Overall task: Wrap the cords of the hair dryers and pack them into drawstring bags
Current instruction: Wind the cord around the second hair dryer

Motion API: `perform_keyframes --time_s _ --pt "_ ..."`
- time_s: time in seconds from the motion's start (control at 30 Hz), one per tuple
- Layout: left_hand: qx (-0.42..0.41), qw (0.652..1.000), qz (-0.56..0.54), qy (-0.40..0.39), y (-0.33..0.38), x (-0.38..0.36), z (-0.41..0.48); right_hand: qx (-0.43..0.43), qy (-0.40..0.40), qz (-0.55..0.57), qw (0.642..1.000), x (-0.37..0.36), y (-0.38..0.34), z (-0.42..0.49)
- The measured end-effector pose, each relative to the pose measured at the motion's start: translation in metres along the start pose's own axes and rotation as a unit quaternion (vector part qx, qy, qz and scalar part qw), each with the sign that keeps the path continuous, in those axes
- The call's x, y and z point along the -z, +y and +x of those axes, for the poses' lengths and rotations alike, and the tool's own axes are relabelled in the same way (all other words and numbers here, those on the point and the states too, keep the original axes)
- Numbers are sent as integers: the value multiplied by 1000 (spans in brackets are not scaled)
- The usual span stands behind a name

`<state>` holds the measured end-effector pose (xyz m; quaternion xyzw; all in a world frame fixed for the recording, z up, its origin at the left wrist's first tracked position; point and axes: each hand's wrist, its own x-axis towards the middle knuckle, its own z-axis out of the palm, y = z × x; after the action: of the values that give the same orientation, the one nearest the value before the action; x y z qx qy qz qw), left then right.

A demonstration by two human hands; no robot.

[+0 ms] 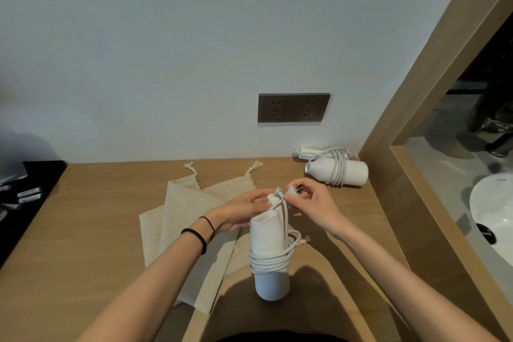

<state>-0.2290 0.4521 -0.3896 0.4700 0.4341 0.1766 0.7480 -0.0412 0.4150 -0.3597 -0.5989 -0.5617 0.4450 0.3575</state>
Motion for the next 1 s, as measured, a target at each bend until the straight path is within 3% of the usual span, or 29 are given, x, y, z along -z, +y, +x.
perform_keyframes --time_s 0.1,0.2,0.4,0.6,0.77,1.0 --pt "40 996 -1 -74 -1 9 -3 24 -21 -6 999 0 -5 -4" --pt "21 994 18 -105 -3 3 -8 26 -38 38 998 2 -9 -8" --pt "-85 986 142 3 -2 -18 -1 14 -10 100 995 15 -14 -4" --pt "-188 924 314 115 1 -21 5 28 63 90 994 32 -26 5" --pt "-196 912 339 123 6 -24 0 17 134 201 970 27 -36 5" --pt "-210 905 349 122 11 -25 0 13 219 250 943 30 -39 9"
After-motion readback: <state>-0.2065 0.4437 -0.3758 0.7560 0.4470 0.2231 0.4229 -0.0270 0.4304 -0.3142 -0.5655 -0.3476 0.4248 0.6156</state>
